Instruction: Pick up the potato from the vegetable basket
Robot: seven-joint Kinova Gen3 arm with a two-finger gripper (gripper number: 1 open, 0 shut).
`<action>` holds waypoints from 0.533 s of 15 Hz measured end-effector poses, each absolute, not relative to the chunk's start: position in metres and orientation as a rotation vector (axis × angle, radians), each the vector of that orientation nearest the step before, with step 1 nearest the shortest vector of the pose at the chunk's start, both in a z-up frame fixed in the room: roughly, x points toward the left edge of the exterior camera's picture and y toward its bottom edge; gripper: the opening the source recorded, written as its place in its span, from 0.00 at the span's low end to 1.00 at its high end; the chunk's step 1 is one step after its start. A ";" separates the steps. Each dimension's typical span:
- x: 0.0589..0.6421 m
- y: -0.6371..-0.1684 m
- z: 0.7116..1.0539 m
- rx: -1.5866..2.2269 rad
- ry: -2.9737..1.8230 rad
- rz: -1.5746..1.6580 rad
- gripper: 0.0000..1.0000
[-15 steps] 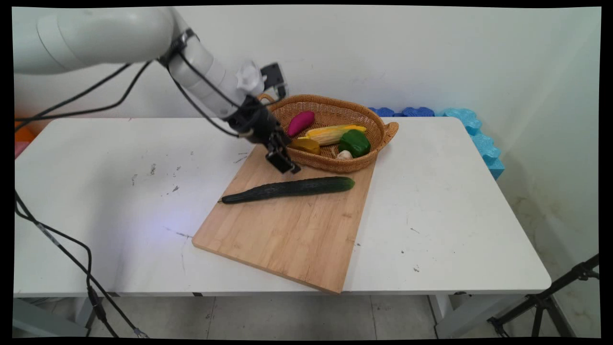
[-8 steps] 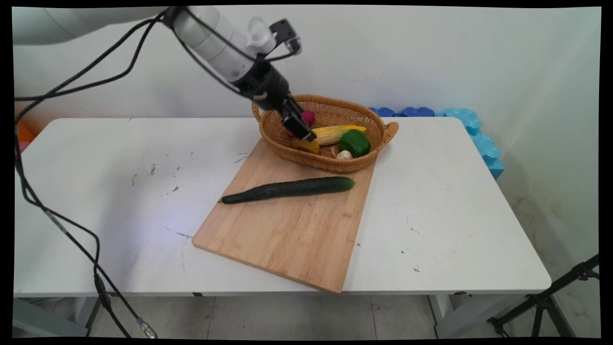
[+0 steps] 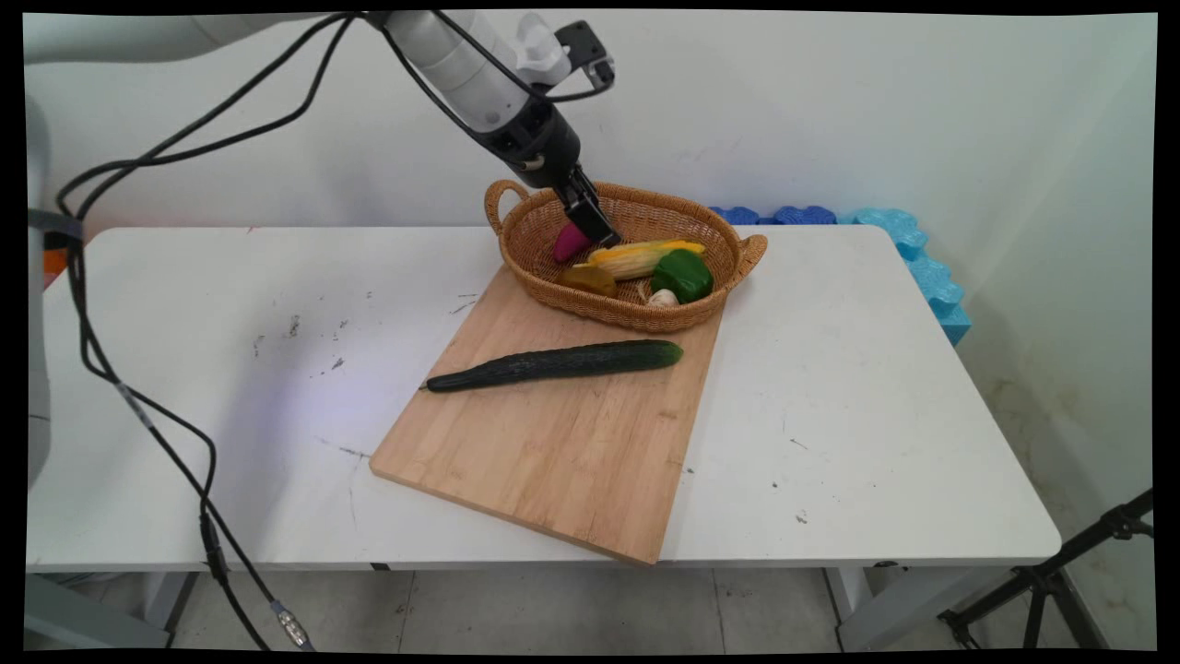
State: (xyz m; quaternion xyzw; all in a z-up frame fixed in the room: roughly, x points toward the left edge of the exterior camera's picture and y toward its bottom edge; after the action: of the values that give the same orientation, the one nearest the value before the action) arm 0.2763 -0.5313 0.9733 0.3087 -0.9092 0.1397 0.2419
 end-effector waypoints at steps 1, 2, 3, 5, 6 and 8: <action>0.277 -0.537 0.969 0.835 -2.511 0.389 1.00; 0.277 -0.544 0.964 0.824 -2.542 0.397 1.00; 0.278 -0.549 0.960 0.816 -2.564 0.402 1.00; 0.278 -0.557 0.952 0.806 -2.596 0.405 1.00; 0.279 -0.562 0.947 0.800 -2.615 0.403 1.00; 0.280 -0.571 0.935 0.783 -2.654 0.395 1.00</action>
State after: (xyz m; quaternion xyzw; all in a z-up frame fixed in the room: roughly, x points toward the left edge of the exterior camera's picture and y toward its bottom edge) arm 0.2799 -0.5709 0.9349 0.2759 -0.9353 0.1394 0.1725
